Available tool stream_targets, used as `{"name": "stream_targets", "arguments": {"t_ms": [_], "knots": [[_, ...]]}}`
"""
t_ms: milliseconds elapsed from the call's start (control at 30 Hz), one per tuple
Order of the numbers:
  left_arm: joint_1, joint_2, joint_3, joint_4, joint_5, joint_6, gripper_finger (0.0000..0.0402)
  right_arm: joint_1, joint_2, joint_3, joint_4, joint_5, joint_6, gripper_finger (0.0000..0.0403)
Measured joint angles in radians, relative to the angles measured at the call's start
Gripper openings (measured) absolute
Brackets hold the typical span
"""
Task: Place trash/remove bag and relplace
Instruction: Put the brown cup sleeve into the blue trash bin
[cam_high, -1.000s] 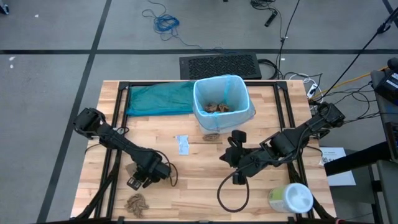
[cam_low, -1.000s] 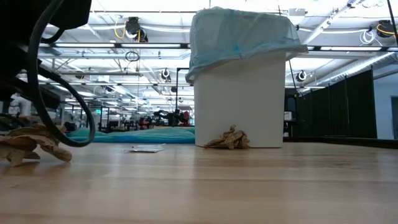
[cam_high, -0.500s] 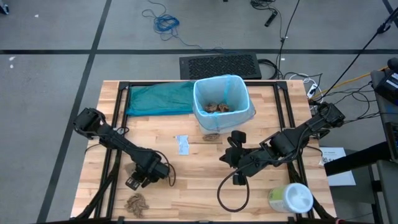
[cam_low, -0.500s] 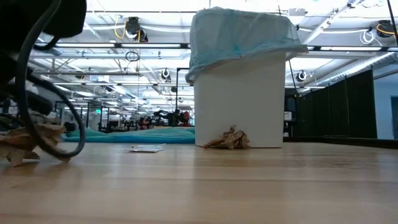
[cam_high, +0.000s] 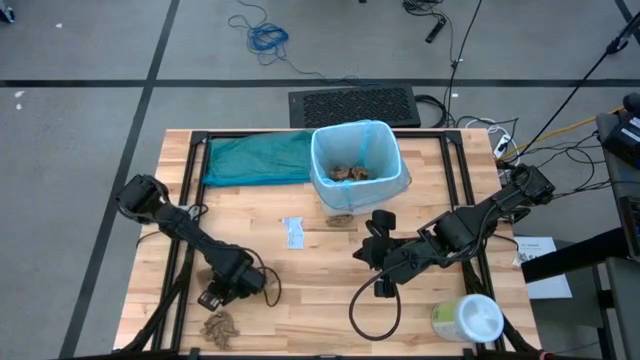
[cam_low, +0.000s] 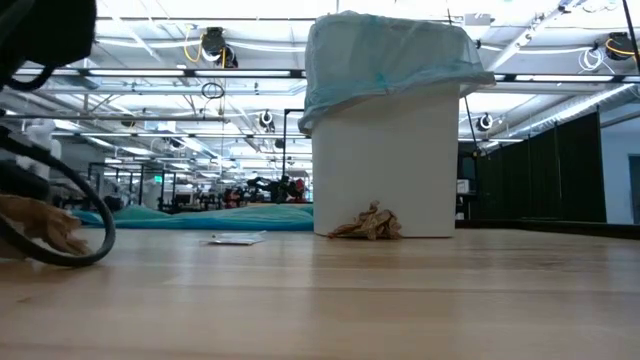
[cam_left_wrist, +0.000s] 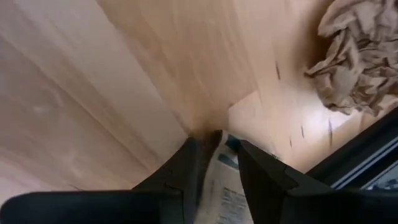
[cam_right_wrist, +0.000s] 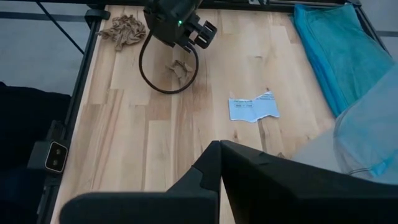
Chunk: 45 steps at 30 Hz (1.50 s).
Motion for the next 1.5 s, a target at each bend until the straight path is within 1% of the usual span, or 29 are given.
{"name": "stream_targets", "arguments": {"t_ms": [133,200,267,367,400,500,667,800,933,1033,1133,1300,1500], "knots": [[-0.025,-0.003,-0.03,0.005,-0.002,-0.062,0.0107,0.0,0.0,0.0,0.0,0.0,0.0,0.0],[-0.038,-0.002,-0.031,-0.006,-0.013,-0.072,0.0095,0.0,0.0,0.0,0.0,0.001,0.0,0.0],[-0.048,-0.002,-0.032,-0.011,-0.029,-0.092,0.0072,0.0,0.0,0.0,0.0,0.002,0.0,0.0],[-0.056,-0.001,-0.034,-0.02,-0.033,-0.097,0.0019,0.0,0.0,0.0,0.0,0.002,-0.001,0.0],[-0.056,0.0,-0.035,-0.025,-0.033,-0.11,0.001,0.0,0.0,0.0,0.0,0.002,-0.001,0.0],[-0.056,0.002,-0.024,-0.06,-0.034,-0.118,0.0003,0.0,0.0,0.0,0.0,0.002,-0.002,0.0],[-0.056,0.004,0.032,-0.189,-0.06,-0.078,0.0001,0.0,0.0,0.0,0.0,0.002,-0.003,0.0],[-0.055,0.003,0.098,-0.304,-0.106,-0.037,0.0001,0.0,0.0,0.0,0.0,0.002,-0.003,0.0],[-0.053,0.003,0.179,-0.382,-0.161,-0.008,0.0001,0.0,0.0,0.0,0.0,0.002,-0.007,0.0],[-0.043,0.003,0.247,-0.422,-0.22,0.003,0.0,0.0,0.0,0.0,0.0,0.002,-0.008,0.0],[-0.024,0.003,0.319,-0.43,-0.306,0.003,0.0,0.0,0.0,0.0,0.0,0.002,-0.011,0.0],[0.015,0.002,0.427,-0.413,-0.503,0.003,0.0,0.0,0.0,0.0,0.0,0.002,-0.011,0.0],[0.067,-0.011,0.52,-0.323,-0.712,0.023,0.0,0.0,0.0,0.0,0.0,0.009,-0.013,0.0]]}}
